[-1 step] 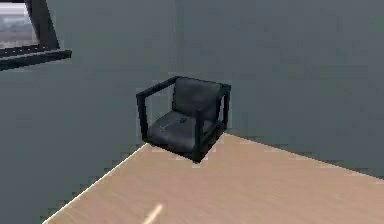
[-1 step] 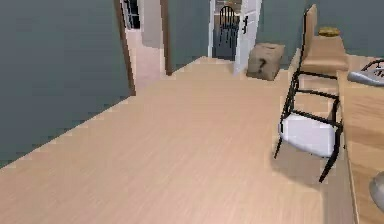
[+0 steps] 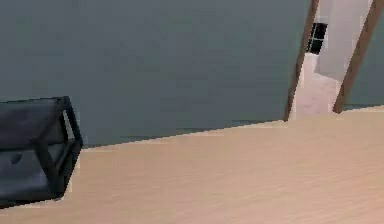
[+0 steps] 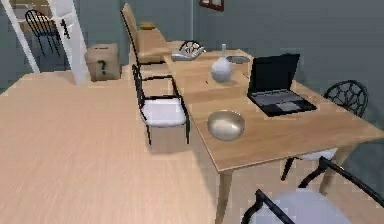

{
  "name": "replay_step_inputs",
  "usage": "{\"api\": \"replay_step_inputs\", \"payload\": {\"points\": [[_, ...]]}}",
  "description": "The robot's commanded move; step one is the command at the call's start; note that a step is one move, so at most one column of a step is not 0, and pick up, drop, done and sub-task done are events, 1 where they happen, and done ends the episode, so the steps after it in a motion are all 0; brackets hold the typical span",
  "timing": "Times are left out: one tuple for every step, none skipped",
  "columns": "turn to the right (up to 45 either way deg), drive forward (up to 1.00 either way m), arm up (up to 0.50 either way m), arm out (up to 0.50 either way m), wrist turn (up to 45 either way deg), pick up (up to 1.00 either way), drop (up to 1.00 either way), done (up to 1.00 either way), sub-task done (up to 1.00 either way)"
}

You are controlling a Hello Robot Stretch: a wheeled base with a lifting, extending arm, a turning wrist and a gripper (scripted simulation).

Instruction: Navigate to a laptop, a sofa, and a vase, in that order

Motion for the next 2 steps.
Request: {"api": "replay_step_inputs", "payload": {"points": [[45.0,0.0,0.0,0.0,0.0,0.0,0.0,0.0,0.0],[18.0,0.0,0.0,0.0,0.0,0.0,0.0,0.0,0.0]]}}
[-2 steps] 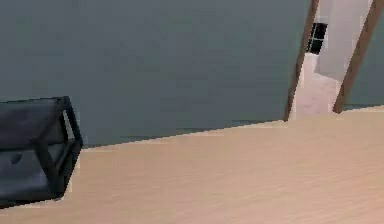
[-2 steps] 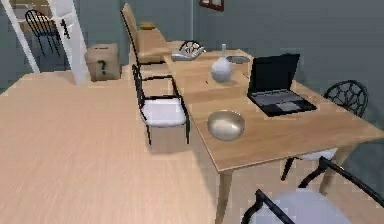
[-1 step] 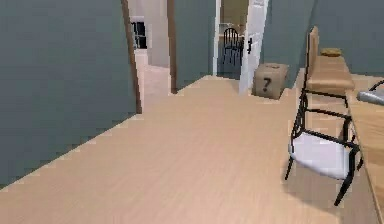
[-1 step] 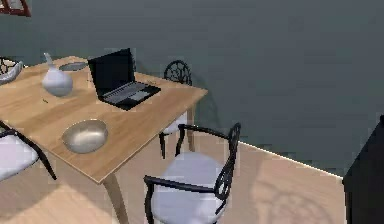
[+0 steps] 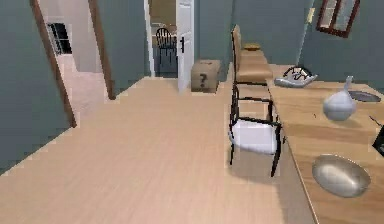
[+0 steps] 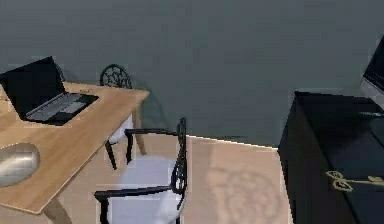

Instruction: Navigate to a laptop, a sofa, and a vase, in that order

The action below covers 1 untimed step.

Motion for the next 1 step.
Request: {"api": "replay_step_inputs", "payload": {"points": [[0.0,0.7,0.0,0.0,0.0,0.0,0.0,0.0,0.0]]}}
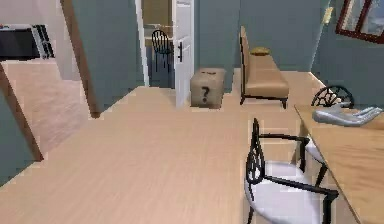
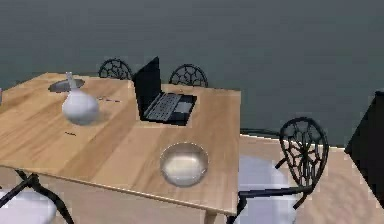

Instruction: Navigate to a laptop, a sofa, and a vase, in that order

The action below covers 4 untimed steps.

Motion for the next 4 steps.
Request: {"api": "replay_step_inputs", "payload": {"points": [[45.0,0.0,0.0,0.0,0.0,0.0,0.0,0.0,0.0],[39.0,0.0,0.0,0.0,0.0,0.0,0.0,0.0,0.0],[0.0,0.0,0.0,0.0,0.0,0.0,0.0,0.0,1.0],[-45.0,0.0,0.0,0.0,0.0,0.0,0.0,0.0,0.0]]}}
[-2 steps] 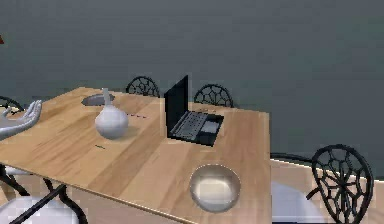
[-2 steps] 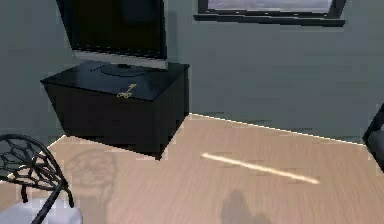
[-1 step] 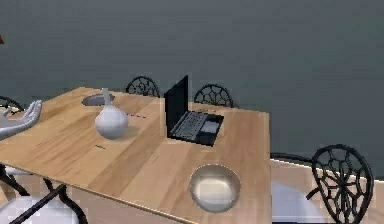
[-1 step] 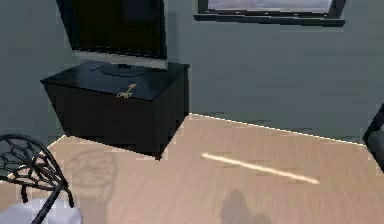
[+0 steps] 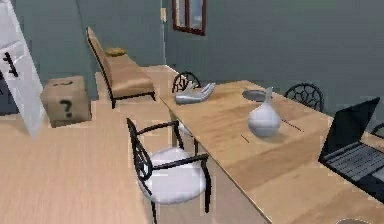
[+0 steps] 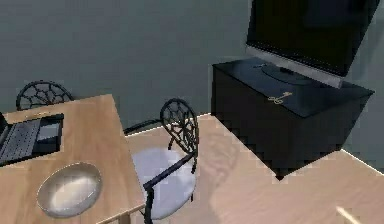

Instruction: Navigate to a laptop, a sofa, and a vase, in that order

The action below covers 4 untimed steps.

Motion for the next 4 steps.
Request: {"api": "replay_step_inputs", "payload": {"points": [[-45.0,0.0,0.0,0.0,0.0,0.0,0.0,0.0,0.0],[-12.0,0.0,0.0,0.0,0.0,0.0,0.0,0.0,0.0],[0.0,0.75,0.0,0.0,0.0,0.0,0.0,0.0,0.0],[27.0,0.0,0.0,0.0,0.0,0.0,0.0,0.0,0.0]]}}
